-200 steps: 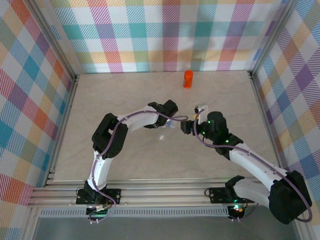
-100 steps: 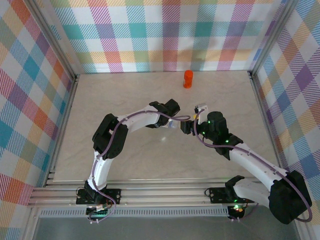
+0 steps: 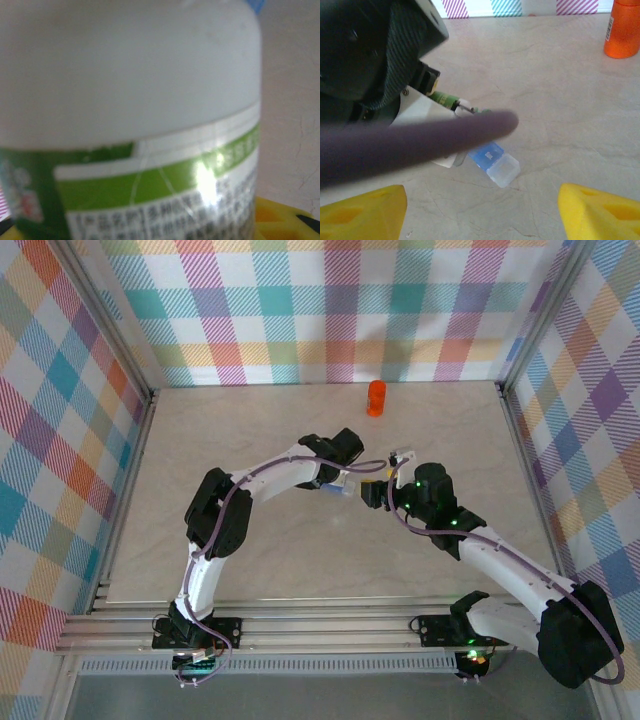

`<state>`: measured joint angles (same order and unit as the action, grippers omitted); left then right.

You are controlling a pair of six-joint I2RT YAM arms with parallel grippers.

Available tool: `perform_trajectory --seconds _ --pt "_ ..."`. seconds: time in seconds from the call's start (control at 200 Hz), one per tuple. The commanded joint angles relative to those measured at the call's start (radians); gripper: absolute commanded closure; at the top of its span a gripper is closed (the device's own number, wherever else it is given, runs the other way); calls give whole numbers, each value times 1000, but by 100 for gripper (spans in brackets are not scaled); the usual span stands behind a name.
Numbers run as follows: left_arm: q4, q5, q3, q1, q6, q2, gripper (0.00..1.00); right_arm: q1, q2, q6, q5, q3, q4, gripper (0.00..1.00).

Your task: Sort the pills into containers

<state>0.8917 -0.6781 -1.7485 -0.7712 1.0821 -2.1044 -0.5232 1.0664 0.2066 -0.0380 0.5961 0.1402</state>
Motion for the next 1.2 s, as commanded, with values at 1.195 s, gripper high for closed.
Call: perform_trajectory --seconds 1.195 --pt "-57 -145 130 -14 180 -10 100 2 -8 27 -25 -10 35 22"
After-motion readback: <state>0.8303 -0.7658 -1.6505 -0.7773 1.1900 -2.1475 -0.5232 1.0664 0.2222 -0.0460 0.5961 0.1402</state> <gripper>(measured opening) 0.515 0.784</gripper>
